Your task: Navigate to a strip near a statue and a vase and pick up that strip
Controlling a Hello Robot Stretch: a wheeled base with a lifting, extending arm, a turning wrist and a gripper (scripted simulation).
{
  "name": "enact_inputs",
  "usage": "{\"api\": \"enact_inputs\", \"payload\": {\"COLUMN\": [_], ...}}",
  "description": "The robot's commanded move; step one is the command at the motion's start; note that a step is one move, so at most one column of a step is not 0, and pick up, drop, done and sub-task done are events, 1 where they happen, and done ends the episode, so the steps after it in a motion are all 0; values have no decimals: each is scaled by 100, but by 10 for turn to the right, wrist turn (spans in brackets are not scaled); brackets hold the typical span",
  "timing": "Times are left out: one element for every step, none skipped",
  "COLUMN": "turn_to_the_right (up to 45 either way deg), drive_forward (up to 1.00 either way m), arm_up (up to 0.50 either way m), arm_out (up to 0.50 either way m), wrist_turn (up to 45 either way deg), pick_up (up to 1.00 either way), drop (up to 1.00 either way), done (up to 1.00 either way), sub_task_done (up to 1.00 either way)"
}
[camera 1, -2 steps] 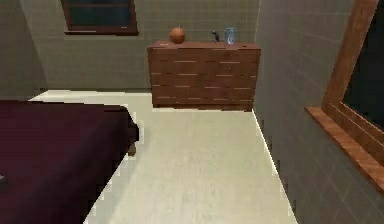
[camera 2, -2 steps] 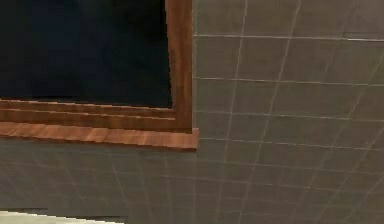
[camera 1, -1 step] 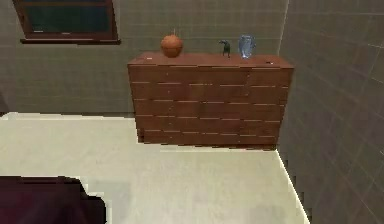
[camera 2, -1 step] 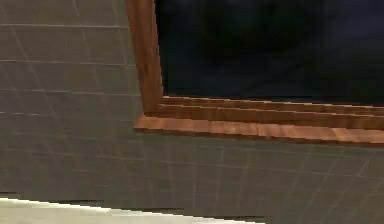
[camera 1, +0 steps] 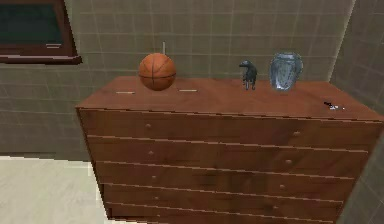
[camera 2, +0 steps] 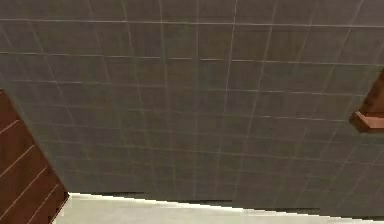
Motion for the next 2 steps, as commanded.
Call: {"api": "enact_inputs", "payload": {"turn_to_the_right": [-90,0], "drive_forward": [0,40], "arm_up": [0,0], "arm_out": [0,0], "wrist_turn": [0,0], "pick_up": [0,0], "drop": [0,0], "done": [0,0], "sub_task_done": [0,0]}}
